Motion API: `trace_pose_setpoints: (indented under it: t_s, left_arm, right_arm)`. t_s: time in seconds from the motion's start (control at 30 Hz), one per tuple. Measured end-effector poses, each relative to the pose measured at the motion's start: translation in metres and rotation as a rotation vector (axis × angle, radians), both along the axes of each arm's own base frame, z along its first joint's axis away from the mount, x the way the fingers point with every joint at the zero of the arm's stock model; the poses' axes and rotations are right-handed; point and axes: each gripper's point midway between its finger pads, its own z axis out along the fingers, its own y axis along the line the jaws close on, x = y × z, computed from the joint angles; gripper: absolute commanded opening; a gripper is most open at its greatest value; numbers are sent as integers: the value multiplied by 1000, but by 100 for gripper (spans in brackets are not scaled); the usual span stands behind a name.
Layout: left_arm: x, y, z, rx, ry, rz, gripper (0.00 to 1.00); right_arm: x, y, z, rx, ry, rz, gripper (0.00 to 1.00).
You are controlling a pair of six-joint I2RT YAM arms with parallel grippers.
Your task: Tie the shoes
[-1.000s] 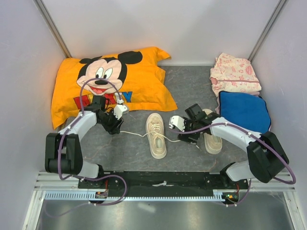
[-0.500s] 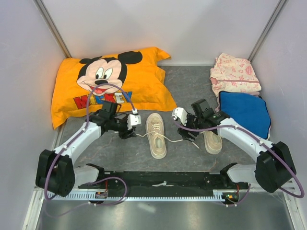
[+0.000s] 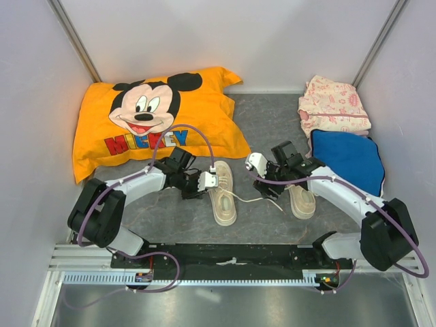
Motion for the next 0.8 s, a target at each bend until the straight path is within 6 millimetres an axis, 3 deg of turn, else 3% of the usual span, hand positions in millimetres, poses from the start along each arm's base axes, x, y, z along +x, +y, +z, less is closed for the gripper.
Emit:
trace_pose_setpoints:
  t_s: [0.07,0.13,0.27,0.33,0.47,0.53,0.7,0.8]
  left_arm:
    - [2,0,-2,8,-5,0,17]
    - [3,0,-2,8,-9,-2,14]
    - [6,-2,2,3,-20,-4,28]
    - [8,-3,3,0,-26,-4,29]
    - [9,-5,2,2,-24,-6,7]
    - [8,-5,0,5,-18,-8,1]
    - [3,-9,7,-21,-5,-21,2]
    - [-4,-15,26,-76,-10,-45,2]
  right_arm:
    - [0,-1,-3,-12,5,-3,68]
    - [1,-3,-8,-26,16,-6,68]
    - [1,-6,-18,-55,41,-13,68]
    - [1,-6,-21,-61,50,-14,68]
    - [0,-7,-23,-67,57,-13,68]
    - [0,-7,-24,-68,59,-13,67]
    - [0,-7,-30,-78,76,-15,66]
    - [-1,-9,-37,-93,95,-16,65]
